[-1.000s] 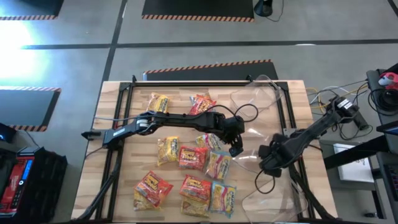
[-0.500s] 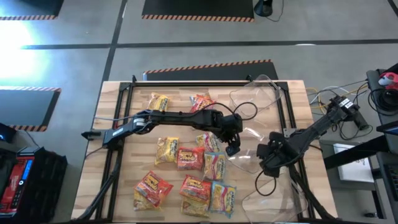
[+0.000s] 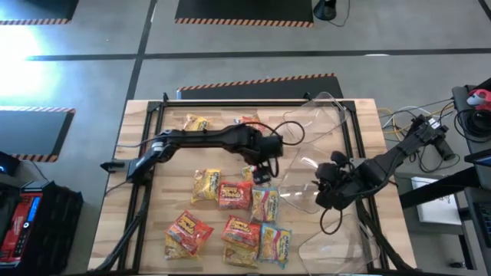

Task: Sort Maruchan noodles
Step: Put the orange noodle pack into the top transparent bin

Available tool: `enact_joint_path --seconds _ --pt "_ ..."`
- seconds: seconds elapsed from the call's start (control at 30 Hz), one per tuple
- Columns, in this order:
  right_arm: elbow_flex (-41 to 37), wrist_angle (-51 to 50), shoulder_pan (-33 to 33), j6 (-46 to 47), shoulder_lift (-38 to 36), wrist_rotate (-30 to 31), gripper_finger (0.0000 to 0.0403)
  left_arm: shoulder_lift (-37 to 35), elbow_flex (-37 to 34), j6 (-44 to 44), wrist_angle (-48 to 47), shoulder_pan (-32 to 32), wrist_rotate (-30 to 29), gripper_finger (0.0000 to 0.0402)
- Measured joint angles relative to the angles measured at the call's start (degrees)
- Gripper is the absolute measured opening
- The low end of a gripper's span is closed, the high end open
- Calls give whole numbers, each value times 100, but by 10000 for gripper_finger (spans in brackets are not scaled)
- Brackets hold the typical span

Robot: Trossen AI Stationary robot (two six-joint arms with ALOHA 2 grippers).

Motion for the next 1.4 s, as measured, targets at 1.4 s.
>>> enact_joint_path --seconds 1.4 --pt "35 887 -2325 100 232 291 139 -842 -1092 200 -1242 -691 -3069 270"
